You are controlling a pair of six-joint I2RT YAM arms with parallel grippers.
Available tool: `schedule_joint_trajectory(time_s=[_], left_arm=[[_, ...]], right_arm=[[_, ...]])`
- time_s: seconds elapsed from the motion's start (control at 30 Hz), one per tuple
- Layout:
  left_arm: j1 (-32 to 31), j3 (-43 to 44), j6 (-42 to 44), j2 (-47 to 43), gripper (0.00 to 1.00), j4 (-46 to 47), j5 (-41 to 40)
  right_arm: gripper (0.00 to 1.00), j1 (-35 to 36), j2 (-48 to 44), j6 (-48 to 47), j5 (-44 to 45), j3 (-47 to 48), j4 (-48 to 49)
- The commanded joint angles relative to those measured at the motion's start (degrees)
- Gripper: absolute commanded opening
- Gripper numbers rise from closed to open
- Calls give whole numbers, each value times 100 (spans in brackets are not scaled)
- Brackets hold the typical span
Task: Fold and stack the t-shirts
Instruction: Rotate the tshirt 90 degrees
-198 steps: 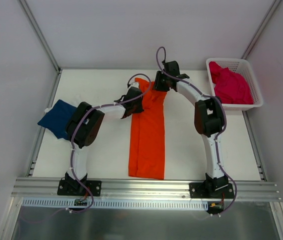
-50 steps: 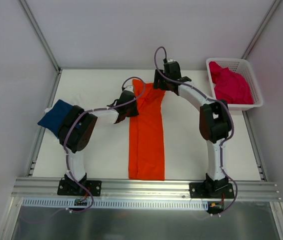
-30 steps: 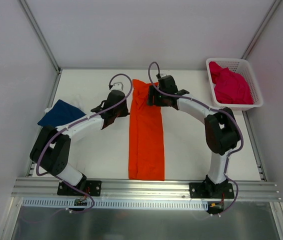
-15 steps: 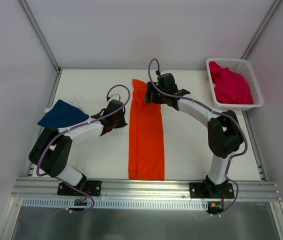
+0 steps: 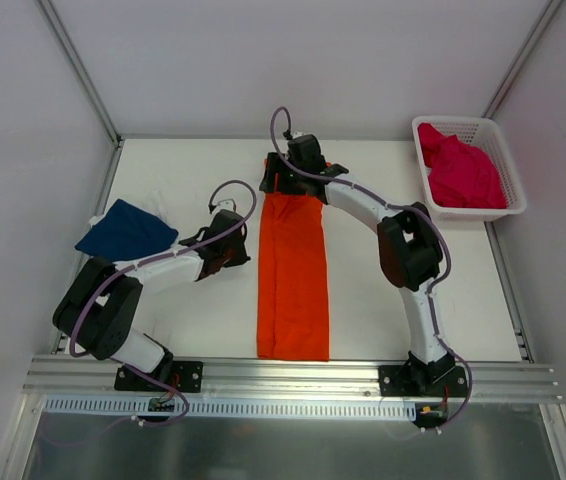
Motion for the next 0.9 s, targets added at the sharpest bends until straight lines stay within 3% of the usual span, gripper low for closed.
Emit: schedule_joint_trajectory(time_s=[0.0,0.23,0.47,0.87], left_arm=[[-66,-69,-90,-209,0,125,-11],[-66,-95,-116,-226,0,151,6],[-66,-262,-90,-332,0,265,-81],[-66,-385,-38,-454,0,353,-143]], right_arm=[[69,203,126,35,-115,429,-227],[69,362,144,-334,368,351,-508],[69,564,21,-914,1598,473,-868],[69,775,785,-1478,2302,1800,-1624]])
